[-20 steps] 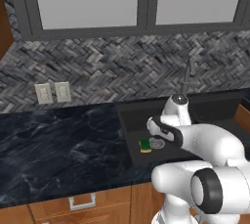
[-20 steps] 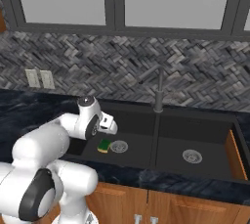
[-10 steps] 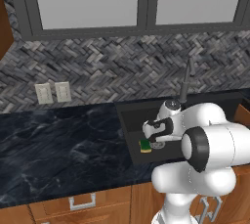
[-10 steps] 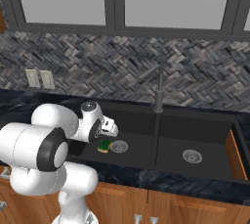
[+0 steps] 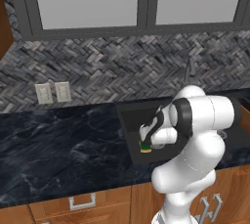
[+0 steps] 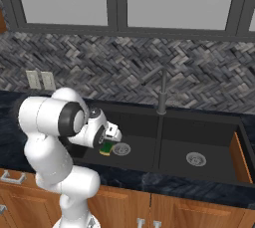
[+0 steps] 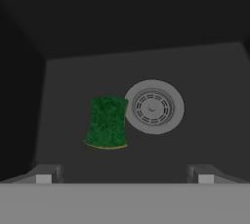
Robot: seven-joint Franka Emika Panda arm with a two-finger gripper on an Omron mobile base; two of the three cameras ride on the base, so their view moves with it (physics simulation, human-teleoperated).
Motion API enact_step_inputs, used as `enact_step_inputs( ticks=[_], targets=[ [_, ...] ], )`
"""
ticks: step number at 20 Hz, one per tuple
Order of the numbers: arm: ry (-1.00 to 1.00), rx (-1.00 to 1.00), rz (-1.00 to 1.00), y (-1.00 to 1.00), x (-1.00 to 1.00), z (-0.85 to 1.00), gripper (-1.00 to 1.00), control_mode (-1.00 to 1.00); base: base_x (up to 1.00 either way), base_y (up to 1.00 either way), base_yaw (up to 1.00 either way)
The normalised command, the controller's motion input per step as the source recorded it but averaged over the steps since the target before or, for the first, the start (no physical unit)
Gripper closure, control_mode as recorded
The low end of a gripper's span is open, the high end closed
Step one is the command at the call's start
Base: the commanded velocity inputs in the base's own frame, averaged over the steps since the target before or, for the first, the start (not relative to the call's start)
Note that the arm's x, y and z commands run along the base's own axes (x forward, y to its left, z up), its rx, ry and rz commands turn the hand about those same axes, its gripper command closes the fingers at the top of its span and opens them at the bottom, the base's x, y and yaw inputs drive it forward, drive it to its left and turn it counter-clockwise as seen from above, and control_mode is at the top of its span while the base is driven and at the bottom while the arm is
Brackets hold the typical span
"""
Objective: Pick up the bar soap and sponge from the sink, and place them back in the cabinet, and close the cabinet doors.
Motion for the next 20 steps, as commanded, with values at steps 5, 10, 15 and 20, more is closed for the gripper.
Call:
enact_step_inputs(
  ticks=[5,10,15,20],
  targets=[
    [0.00,0.00,0.00,0.01,0.29,-0.36,-1.00,-1.00,0.00,0.00,0.00],
    [0.01,0.00,0.00,0.04,0.22,-0.35,-1.00,-1.00,0.00,0.00,0.00],
    [0.02,0.00,0.00,0.03,0.17,-0.32,-1.00,-1.00,0.00,0.00,0.00],
    [0.04,0.01,0.00,0.01,0.18,-0.29,-1.00,-1.00,0.00,0.00,0.00]
  ],
)
